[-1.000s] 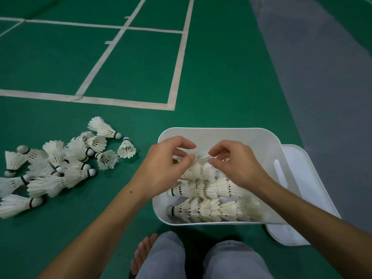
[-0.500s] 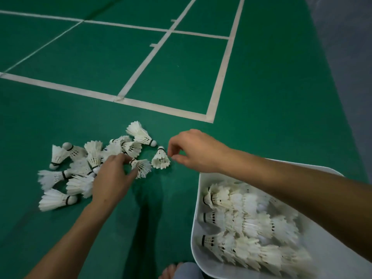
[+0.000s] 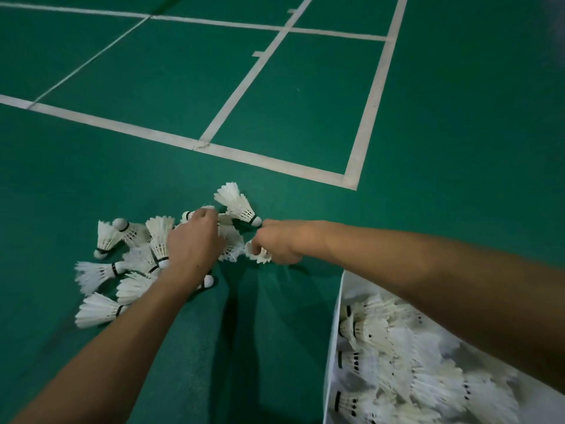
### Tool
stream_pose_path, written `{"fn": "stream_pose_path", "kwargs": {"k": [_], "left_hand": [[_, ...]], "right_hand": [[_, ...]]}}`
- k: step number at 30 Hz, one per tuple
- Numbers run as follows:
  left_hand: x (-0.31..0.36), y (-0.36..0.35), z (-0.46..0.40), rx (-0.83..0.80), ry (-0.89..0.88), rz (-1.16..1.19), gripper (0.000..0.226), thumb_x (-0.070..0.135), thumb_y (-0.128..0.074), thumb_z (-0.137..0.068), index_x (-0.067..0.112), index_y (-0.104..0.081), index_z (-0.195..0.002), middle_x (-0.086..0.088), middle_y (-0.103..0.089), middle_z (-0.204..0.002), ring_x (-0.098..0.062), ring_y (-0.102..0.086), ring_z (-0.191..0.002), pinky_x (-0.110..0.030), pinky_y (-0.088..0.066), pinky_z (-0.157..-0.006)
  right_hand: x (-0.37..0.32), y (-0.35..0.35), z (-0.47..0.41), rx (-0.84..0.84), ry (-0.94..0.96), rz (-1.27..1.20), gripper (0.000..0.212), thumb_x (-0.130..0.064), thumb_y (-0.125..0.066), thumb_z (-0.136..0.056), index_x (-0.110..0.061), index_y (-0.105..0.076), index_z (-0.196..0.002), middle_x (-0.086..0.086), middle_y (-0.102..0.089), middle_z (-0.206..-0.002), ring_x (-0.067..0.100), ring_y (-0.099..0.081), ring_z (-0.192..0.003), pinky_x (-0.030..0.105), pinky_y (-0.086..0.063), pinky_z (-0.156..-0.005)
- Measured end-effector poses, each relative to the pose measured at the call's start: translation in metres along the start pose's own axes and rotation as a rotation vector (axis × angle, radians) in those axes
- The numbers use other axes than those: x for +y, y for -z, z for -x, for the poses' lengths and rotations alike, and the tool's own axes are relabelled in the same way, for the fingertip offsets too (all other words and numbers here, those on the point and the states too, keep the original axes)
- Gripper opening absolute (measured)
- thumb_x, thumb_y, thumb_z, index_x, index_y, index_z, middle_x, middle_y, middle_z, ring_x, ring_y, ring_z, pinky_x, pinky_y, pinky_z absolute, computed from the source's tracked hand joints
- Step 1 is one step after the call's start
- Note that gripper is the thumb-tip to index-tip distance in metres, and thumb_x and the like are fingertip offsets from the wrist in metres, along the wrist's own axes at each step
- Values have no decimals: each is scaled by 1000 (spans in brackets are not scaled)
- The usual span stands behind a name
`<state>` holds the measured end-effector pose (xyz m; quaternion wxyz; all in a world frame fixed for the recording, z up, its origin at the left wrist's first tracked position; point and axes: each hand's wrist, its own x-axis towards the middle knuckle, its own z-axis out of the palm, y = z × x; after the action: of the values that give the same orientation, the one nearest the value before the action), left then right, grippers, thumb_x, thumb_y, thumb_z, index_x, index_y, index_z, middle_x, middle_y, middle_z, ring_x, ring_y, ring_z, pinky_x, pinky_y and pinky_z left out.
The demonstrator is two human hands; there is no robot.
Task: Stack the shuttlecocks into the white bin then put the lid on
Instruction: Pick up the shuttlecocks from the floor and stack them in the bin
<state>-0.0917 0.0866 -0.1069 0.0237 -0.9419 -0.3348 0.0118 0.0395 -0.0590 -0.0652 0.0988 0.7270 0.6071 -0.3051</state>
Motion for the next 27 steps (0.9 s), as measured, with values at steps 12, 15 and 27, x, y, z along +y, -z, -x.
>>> {"fn": "stream_pose_path", "kwargs": {"k": [12, 15, 27], "left_hand": [[-5, 8, -31, 51, 22, -21, 10, 19, -81, -89, 14, -75, -82, -4, -66, -88, -30, -65, -65, -38, -57, -61], [-3, 12, -30, 70, 46, 11, 17, 21, -76, -93, 14, -76, -78, -2, -66, -81, -29, -65, -63, -37, -58, -62], [-26, 10, 3, 124, 0, 292, 6, 12, -76, -94, 10, -81, -96, -10, -74, -97, -22, -63, -73, -31, -46, -60]], "right_hand": [[26, 16, 14, 354, -52, 295, 35, 17, -56, -83, -11, -39, -70, 3, -38, -66, 31, -58, -73, 36, -47, -62], [31, 15, 18, 383, -82, 254, 22, 11, -57, -86, -10, -55, -82, 6, -53, -75, 32, -58, -74, 38, -51, -64], [29, 11, 49, 436, -116, 24, 20, -20, -65, -96, -25, -72, -115, 7, -72, -113, 35, -69, -98, 39, -53, -76]]}}
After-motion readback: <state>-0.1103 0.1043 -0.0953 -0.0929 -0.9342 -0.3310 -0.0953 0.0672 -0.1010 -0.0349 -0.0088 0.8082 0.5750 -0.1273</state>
